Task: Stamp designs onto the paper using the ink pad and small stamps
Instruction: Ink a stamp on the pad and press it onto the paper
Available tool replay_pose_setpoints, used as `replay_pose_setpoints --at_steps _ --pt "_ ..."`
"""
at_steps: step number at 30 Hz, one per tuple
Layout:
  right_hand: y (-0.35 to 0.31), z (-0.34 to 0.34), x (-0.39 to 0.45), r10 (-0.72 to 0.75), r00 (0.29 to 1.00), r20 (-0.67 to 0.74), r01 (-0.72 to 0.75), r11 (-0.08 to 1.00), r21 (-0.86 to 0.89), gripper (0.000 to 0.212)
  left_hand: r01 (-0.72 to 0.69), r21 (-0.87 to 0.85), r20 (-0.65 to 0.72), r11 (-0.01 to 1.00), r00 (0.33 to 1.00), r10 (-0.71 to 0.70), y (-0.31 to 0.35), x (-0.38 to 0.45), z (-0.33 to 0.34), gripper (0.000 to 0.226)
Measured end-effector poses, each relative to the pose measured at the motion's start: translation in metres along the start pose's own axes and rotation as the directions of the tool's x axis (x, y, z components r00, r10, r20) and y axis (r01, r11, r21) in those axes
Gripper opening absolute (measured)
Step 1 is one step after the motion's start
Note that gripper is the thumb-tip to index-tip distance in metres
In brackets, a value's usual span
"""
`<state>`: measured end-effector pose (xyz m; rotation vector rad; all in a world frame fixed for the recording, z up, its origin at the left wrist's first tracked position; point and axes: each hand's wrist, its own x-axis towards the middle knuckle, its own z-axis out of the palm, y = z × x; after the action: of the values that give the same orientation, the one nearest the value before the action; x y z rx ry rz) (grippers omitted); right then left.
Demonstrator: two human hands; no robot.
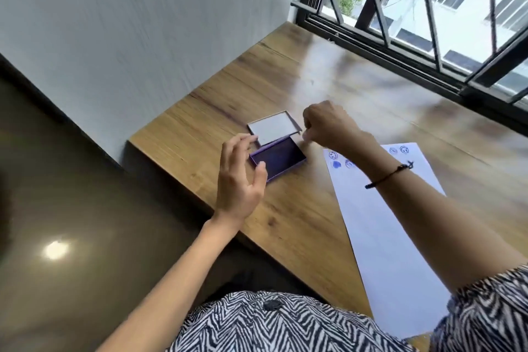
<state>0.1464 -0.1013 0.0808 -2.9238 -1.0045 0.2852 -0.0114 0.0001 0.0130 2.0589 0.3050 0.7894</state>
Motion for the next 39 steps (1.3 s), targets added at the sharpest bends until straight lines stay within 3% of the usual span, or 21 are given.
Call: replay_pose_setpoints --at_steps 2,5,8,11,18,23,26,29,31,35,39 --pt "0.004 -0.003 -0.009 0.002 1.0 -0.02 0.005 0.941 0.338 0.015 0.11 -0.121 0.047 0.987 0.993 -0.105 0.007 0.003 0.002 0.036" --pt "-0.003 -0.001 -0.036 -0.02 0.998 0.053 -0.031 0.585 0.81 0.014 0.313 -0.253 0.206 0.915 0.942 -0.265 0.017 0.012 0.009 0.033" --pt "-0.011 0.01 -0.05 -0.007 0.999 0.042 -0.036 0.376 0.926 0.014 0.368 -0.259 0.227 0.893 0.922 -0.314 0.022 0.017 0.015 0.026" --pt "-0.013 0.019 -0.053 0.069 0.995 0.07 -0.089 0.326 0.941 0.01 0.4 -0.269 0.237 0.876 0.909 -0.343 0.022 0.016 0.015 0.026" --pt "-0.022 0.03 -0.047 0.115 0.992 0.048 -0.086 0.355 0.931 0.022 0.423 -0.295 0.223 0.857 0.902 -0.369 0.016 0.015 0.006 0.01" --pt "-0.034 0.032 -0.041 0.166 0.986 -0.01 -0.074 0.492 0.868 0.011 0.407 -0.277 0.17 0.871 0.912 -0.372 0.009 0.017 0.004 0.013" --pt "-0.029 0.029 -0.034 0.235 0.956 -0.174 -0.026 0.663 0.749 0.004 0.442 -0.328 0.136 0.835 0.897 -0.421 0.001 0.017 -0.003 0.01" --pt "-0.026 0.031 -0.034 0.065 0.966 -0.252 0.063 0.882 0.467 0.009 0.456 -0.314 0.119 0.833 0.889 -0.441 -0.007 0.015 -0.011 0.008" --pt "-0.032 0.039 -0.035 -0.094 0.967 -0.237 0.153 0.957 0.246 0.014 0.423 -0.218 0.118 0.88 0.906 -0.406 -0.01 0.01 -0.011 0.014" --pt "-0.036 0.051 -0.035 -0.235 0.945 -0.229 0.241 0.97 0.001 0.013 0.341 -0.049 0.092 0.939 0.938 -0.336 -0.01 0.003 -0.003 0.024" --pt "-0.037 0.058 -0.039 -0.258 0.931 -0.257 0.243 0.966 -0.087 0.01 0.323 -0.009 0.071 0.946 0.944 -0.321 -0.01 0.004 -0.002 0.026"
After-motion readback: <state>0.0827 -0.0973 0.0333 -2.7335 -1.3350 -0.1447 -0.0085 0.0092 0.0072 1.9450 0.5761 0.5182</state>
